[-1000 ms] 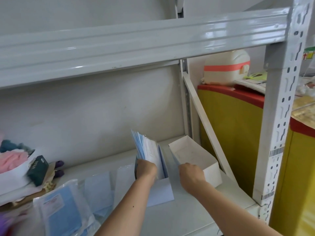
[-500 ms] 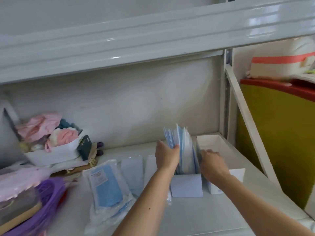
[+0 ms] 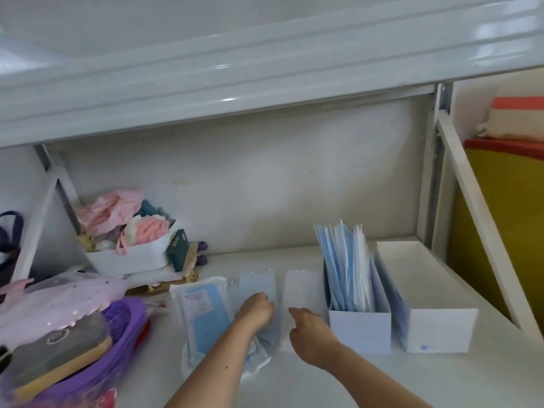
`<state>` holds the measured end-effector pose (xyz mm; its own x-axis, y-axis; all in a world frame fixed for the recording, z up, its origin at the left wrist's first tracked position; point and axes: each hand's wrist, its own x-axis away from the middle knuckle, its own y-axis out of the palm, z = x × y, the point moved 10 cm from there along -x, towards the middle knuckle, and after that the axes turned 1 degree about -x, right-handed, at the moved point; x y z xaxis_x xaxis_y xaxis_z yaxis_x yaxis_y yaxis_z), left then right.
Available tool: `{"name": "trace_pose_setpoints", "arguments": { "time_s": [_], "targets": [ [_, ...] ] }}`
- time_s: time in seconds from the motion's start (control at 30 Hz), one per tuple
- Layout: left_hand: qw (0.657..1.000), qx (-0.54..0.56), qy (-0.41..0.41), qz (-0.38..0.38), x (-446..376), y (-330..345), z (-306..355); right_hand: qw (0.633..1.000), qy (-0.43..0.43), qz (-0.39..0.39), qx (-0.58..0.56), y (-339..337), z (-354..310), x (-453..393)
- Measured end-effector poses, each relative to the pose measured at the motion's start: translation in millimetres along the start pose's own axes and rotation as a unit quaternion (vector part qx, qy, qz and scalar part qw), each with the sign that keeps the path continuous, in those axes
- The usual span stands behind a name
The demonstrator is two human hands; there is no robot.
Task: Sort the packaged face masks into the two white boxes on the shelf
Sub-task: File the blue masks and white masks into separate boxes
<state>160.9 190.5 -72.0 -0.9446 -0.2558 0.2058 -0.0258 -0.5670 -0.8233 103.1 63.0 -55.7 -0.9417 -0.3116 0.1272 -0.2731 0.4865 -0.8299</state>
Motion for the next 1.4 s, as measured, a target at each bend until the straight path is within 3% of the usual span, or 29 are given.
{"name": "trace_pose_setpoints", "arguments": {
  "time_s": [0.13, 0.27, 0.5, 0.7, 0.8, 0.9, 0.97, 1.17, 1.4],
  "targets": [
    [0.999, -0.033, -0.023, 0.027, -17, -10, -17, 0.996, 0.078, 0.0, 0.034, 15, 22, -17],
    [0.993, -0.044, -0.084, 0.067, -27, -24, -27, 0.994, 0.102, 0.025, 0.029, 14, 26, -27],
    [0.981, -0.089, -0.166, 0.034, -39, -22, -42, 0.982, 0.174, 0.076, -0.026, 5, 47, -28],
    [0.981, -0.14, -0.132, 0.013, -48, -7, -34, 0.965, 0.22, 0.05, -0.136, 11, 66, -31],
    [0.987, -0.111, -0.105, 0.042, -50, -11, -30, 0.946, 0.278, 0.029, -0.165, 13, 73, -30],
    [0.979, -0.111, -0.159, 0.055, -48, -16, -41, 0.893, 0.336, 0.074, -0.289, 13, 79, -23],
    [0.972, -0.118, -0.199, 0.039, -44, -14, -46, 0.877, 0.339, 0.097, -0.327, 13, 78, -21],
    [0.975, -0.091, -0.193, 0.055, -46, -20, -48, 0.852, 0.343, 0.042, -0.394, 21, 72, -27],
    [0.983, -0.083, -0.16, 0.041, -49, -23, -46, 0.845, 0.288, 0.098, -0.439, 11, 63, -36]
  ]
}}
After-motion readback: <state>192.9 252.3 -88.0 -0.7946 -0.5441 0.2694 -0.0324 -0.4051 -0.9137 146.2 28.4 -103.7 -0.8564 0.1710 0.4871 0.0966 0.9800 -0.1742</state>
